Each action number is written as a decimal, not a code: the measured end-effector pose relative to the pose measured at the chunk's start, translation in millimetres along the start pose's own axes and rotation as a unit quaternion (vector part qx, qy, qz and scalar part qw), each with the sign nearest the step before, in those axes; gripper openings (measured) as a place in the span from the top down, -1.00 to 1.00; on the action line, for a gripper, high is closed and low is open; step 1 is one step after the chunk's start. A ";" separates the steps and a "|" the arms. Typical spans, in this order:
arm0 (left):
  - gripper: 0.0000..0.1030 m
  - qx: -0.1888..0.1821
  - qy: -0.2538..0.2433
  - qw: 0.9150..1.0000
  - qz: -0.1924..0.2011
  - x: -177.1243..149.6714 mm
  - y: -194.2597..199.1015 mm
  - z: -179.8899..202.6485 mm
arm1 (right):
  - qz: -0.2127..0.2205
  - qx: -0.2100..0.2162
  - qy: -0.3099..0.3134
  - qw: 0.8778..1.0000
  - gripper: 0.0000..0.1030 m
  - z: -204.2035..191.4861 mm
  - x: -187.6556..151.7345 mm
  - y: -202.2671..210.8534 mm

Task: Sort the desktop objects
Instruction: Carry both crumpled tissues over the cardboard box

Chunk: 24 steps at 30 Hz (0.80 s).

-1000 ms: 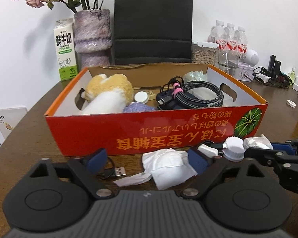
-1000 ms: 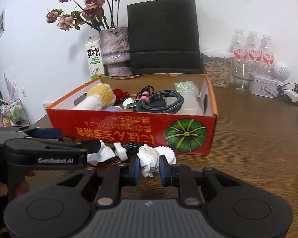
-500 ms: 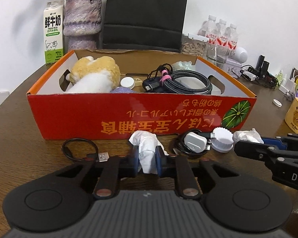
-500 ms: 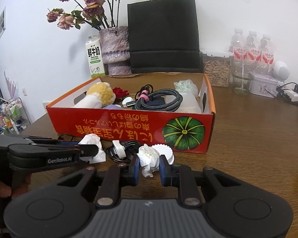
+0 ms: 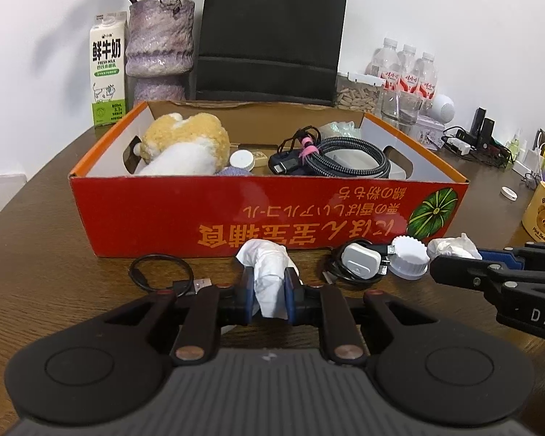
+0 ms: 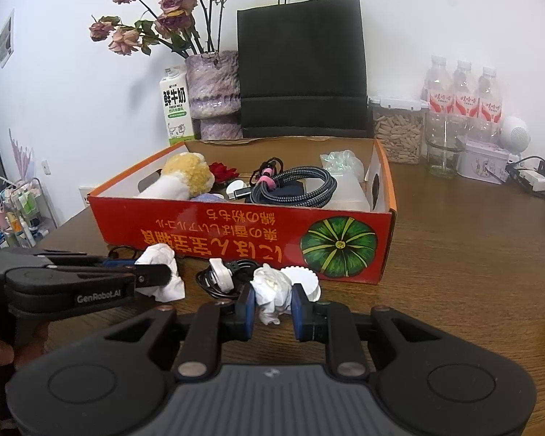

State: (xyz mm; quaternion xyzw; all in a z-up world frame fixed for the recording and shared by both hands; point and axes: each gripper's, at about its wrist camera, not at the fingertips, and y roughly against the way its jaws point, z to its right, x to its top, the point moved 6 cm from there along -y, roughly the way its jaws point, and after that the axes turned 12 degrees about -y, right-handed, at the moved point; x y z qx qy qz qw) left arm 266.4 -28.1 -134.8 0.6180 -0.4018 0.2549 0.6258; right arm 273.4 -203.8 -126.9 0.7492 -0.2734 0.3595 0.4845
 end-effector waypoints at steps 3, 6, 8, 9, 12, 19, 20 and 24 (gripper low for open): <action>0.68 0.003 0.000 1.000 0.008 1.7 5.7 -0.3 | 0.001 0.001 -0.001 1.000 0.63 -0.2 0.3 0.6; 0.68 0.002 -0.001 1.000 0.021 6.7 13.9 0.8 | 0.004 0.002 -0.003 1.000 0.63 -1.2 1.9 1.8; 0.68 0.003 -0.004 0.999 0.032 11.4 20.3 2.4 | 0.008 0.004 -0.001 1.000 0.63 -3.2 4.8 3.6; 0.68 0.003 -0.007 0.999 0.037 14.2 23.2 3.3 | 0.011 0.005 0.001 1.000 0.63 -4.7 6.9 4.7; 0.68 0.003 -0.010 0.999 0.050 25.0 30.5 4.1 | 0.021 0.009 0.009 1.000 0.63 -11.0 15.5 8.8; 0.67 0.005 -0.016 0.997 0.073 59.7 32.7 2.6 | 0.047 0.014 0.030 0.998 0.63 -25.5 50.0 7.6; 0.67 0.006 -0.016 0.997 0.077 65.1 31.8 1.6 | 0.050 0.013 0.031 0.998 0.63 -27.3 54.6 5.7; 0.67 0.011 -0.012 0.996 0.087 84.7 23.0 -3.7 | 0.057 0.012 0.025 0.998 0.63 -29.3 74.9 -7.9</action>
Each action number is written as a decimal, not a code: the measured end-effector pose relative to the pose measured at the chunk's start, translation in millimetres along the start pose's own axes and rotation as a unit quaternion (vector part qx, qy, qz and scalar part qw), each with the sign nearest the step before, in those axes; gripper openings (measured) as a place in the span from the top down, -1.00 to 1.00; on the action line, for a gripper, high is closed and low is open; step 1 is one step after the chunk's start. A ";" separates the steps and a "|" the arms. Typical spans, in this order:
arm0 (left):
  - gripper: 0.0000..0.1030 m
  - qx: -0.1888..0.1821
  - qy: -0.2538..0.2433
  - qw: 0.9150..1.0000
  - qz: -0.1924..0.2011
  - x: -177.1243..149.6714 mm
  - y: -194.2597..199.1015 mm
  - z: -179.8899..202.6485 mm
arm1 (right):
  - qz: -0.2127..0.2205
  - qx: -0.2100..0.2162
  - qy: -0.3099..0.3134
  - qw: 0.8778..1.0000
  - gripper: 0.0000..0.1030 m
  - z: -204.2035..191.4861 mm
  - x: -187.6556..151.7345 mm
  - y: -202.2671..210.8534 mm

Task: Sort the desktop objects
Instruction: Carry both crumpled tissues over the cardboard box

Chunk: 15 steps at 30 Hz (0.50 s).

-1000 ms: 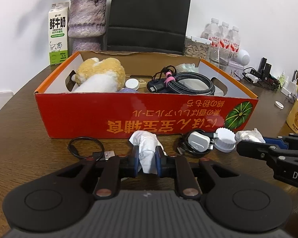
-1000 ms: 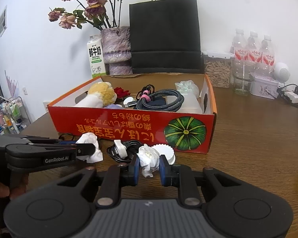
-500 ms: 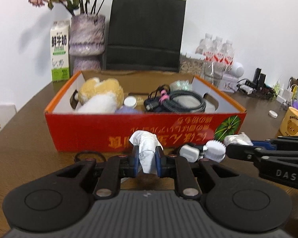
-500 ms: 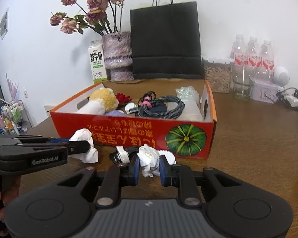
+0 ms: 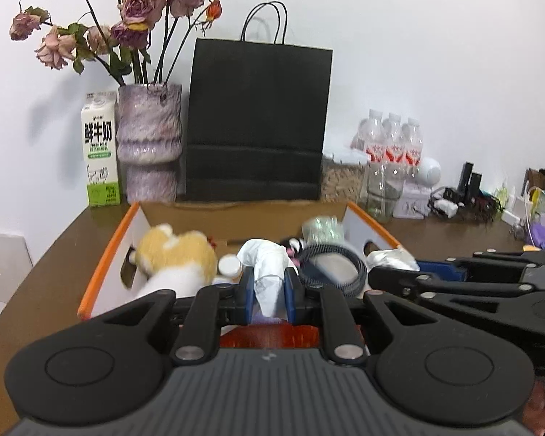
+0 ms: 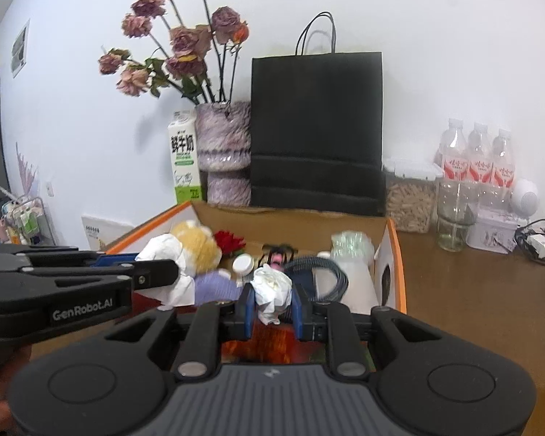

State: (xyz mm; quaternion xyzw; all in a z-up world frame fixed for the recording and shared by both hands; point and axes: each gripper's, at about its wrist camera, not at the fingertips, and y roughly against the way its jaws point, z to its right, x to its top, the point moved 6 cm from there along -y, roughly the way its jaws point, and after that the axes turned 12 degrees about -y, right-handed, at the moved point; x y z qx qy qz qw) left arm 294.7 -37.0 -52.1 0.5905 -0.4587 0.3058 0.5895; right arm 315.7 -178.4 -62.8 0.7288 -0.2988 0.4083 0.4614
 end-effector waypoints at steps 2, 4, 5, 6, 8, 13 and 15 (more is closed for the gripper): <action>0.67 0.005 0.004 1.000 0.004 6.2 -7.5 -3.1 | 0.004 0.000 -0.005 1.000 0.63 0.9 6.6 -7.7; 0.67 0.005 0.012 1.000 0.007 12.0 -16.5 -6.6 | 0.007 0.000 -0.009 1.000 0.63 2.2 14.2 -16.9; 0.67 0.006 0.016 1.000 0.009 14.7 -21.7 -8.6 | 0.008 -0.001 -0.011 1.000 0.63 3.0 17.4 -21.9; 0.67 0.007 0.019 1.000 0.011 17.1 -27.2 -10.6 | 0.008 -0.002 -0.013 1.000 0.63 3.7 20.1 -26.6; 0.67 0.008 0.025 1.000 0.012 20.3 -37.3 -13.9 | 0.009 -0.004 -0.018 1.000 0.63 6.8 26.6 -37.1; 0.67 0.005 0.030 1.000 -0.004 19.6 -65.8 -19.2 | 0.003 -0.006 -0.023 1.000 0.63 13.6 39.0 -66.2; 0.67 0.004 0.026 1.000 -0.010 19.4 -77.1 -20.1 | -0.001 -0.009 -0.023 1.000 0.63 16.5 42.7 -79.0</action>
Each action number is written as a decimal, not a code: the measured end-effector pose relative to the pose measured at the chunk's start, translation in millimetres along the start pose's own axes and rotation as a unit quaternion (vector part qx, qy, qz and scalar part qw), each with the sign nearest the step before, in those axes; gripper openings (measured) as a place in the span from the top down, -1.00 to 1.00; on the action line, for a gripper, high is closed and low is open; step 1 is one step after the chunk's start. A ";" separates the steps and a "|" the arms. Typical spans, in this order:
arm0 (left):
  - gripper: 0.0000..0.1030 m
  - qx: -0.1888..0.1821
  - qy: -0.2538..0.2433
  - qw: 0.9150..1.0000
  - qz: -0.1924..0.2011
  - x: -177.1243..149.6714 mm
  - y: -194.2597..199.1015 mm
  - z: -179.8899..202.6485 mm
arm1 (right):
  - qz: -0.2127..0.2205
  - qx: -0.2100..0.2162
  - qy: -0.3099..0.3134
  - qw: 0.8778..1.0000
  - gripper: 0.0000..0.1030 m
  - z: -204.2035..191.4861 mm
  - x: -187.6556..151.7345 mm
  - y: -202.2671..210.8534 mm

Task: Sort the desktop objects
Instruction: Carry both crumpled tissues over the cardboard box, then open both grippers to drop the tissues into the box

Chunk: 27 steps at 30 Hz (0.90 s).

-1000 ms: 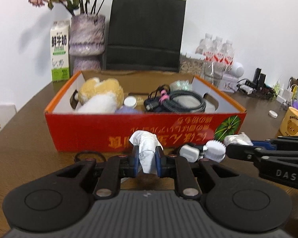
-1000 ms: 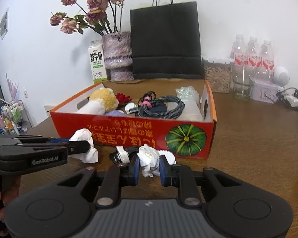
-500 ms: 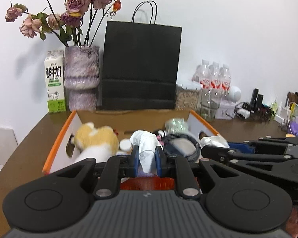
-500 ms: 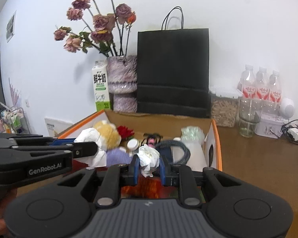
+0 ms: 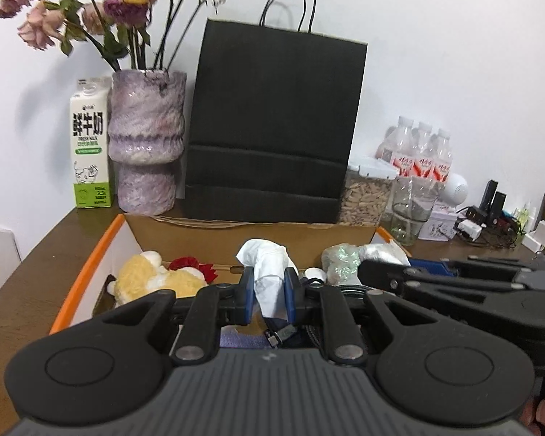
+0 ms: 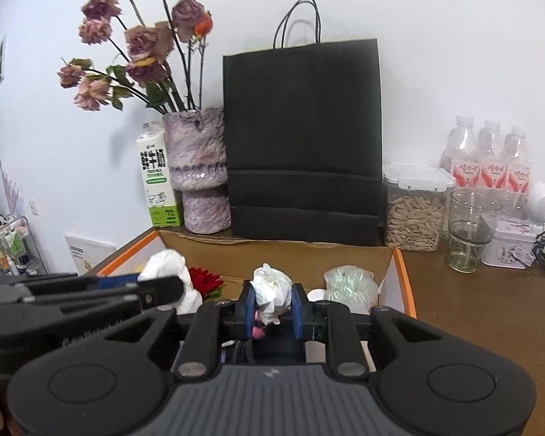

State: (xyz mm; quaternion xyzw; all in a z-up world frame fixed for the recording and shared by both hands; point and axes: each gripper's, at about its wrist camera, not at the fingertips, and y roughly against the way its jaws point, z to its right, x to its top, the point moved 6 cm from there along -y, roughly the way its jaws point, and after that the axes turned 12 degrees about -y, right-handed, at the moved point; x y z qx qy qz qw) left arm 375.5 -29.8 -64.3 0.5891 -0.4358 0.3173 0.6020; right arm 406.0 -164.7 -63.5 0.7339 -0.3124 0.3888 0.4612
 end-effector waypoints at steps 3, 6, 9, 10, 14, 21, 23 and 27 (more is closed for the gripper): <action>0.67 0.002 -0.006 1.000 -0.003 2.0 -13.5 -2.9 | -0.006 -0.002 0.001 1.000 0.63 3.5 4.0 -15.3; 0.67 0.002 -0.012 1.000 -0.007 2.3 -24.5 -5.1 | -0.013 -0.004 0.004 1.000 0.63 6.3 4.2 -28.0; 0.67 0.000 -0.015 1.000 -0.013 -0.4 -32.7 -6.8 | -0.020 -0.008 0.008 1.000 0.63 8.5 1.8 -36.9; 0.67 -0.001 -0.016 1.000 -0.015 -1.2 -34.7 -7.3 | -0.023 -0.008 0.009 1.000 0.63 9.2 0.9 -39.4; 0.66 0.005 -0.025 1.000 -0.016 -3.2 -37.1 -7.1 | -0.026 -0.011 0.013 1.000 0.61 10.8 -0.7 -44.9; -0.37 0.052 -0.044 0.998 0.007 0.9 -23.9 -10.8 | -0.026 -0.015 0.015 0.999 0.29 13.6 -2.9 -40.7; -0.70 0.078 -0.047 0.996 0.015 3.5 -18.5 -15.8 | -0.018 -0.026 0.012 0.999 0.00 16.5 0.1 -37.0; -1.00 0.103 -0.036 0.993 0.039 10.4 -7.1 -30.6 | 0.003 -0.045 -0.006 0.999 -0.80 26.7 8.7 -30.3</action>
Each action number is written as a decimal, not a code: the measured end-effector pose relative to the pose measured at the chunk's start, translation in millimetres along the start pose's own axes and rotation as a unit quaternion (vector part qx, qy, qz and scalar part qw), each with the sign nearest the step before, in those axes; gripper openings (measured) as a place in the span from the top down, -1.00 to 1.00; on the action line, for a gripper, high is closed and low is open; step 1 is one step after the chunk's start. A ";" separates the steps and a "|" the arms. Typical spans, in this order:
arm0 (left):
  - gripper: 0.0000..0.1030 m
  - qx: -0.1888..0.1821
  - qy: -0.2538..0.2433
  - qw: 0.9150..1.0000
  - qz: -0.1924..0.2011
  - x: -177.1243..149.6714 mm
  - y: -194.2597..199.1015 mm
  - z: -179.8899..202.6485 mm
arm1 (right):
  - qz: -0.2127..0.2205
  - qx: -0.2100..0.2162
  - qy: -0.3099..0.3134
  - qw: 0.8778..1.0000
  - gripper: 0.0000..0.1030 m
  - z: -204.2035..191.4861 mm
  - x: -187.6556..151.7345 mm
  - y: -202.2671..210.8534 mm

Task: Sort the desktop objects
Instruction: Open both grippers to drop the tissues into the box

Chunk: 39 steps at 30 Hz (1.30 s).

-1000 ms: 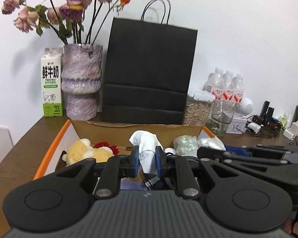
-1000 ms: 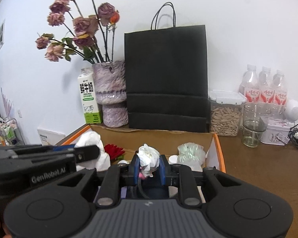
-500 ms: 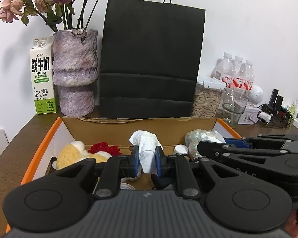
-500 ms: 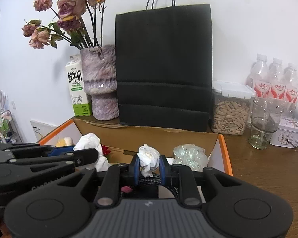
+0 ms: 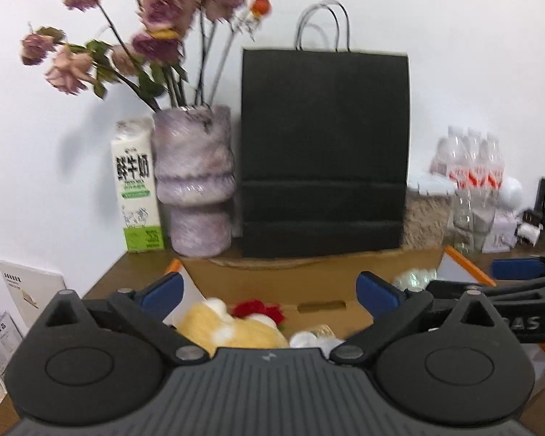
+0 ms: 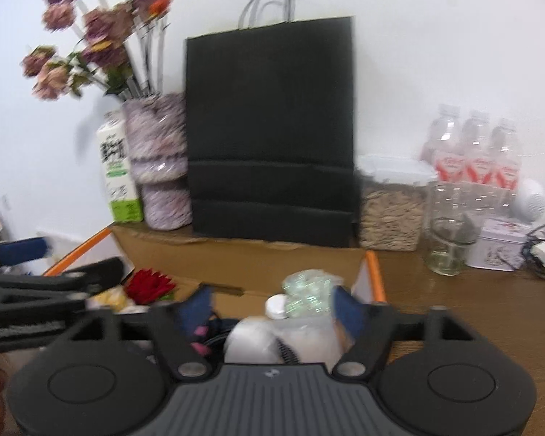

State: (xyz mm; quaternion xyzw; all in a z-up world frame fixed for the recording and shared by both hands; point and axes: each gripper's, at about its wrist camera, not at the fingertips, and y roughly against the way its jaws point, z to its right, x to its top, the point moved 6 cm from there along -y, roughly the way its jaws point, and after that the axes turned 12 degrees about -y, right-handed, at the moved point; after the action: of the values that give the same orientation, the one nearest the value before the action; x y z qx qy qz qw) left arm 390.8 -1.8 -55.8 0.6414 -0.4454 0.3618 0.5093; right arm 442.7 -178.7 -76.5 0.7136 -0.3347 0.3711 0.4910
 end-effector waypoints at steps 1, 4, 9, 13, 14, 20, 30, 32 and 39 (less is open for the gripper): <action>-1.00 -0.001 0.003 1.000 0.001 0.8 1.2 -2.9 | 0.005 -0.001 -0.006 1.000 -0.94 2.6 2.0 1.1; -1.00 0.001 0.001 1.000 0.000 2.2 2.2 -6.1 | 0.000 0.017 -0.018 1.000 -1.00 4.7 3.8 2.1; -1.00 0.001 -0.009 1.000 -0.012 -2.5 -0.6 -4.9 | -0.005 0.024 -0.009 1.000 -1.00 -0.3 1.3 4.5; -1.00 0.001 -0.010 1.000 -0.013 -5.3 1.5 -5.2 | -0.006 0.026 -0.008 1.000 -1.00 -2.3 0.6 6.3; -1.00 0.001 -0.011 1.000 -0.012 -6.0 2.2 -5.3 | -0.006 0.026 -0.008 1.000 -1.00 -2.5 0.6 6.8; -1.00 0.003 -0.010 1.000 -0.013 -8.9 7.7 -6.8 | -0.003 0.026 -0.001 1.000 -1.00 -7.2 -0.8 11.4; -1.00 0.005 -0.009 1.000 -0.012 -13.2 33.7 -6.3 | 0.008 0.027 0.010 1.000 -1.00 -13.6 -7.0 36.4; -1.00 0.004 -0.007 1.000 -0.009 -14.2 41.1 -5.8 | 0.010 0.027 0.010 1.000 -1.00 -14.4 -8.5 43.8; -1.00 0.007 -0.004 1.000 -0.010 -16.0 67.3 -4.0 | 0.016 0.026 0.007 1.000 -1.00 -16.9 -14.3 69.6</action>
State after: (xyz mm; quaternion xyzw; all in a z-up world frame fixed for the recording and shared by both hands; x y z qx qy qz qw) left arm 322.1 -0.3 -47.3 0.6507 -0.4385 0.3574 0.5065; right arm 373.5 -181.5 -53.2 0.7181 -0.3326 0.3926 0.4686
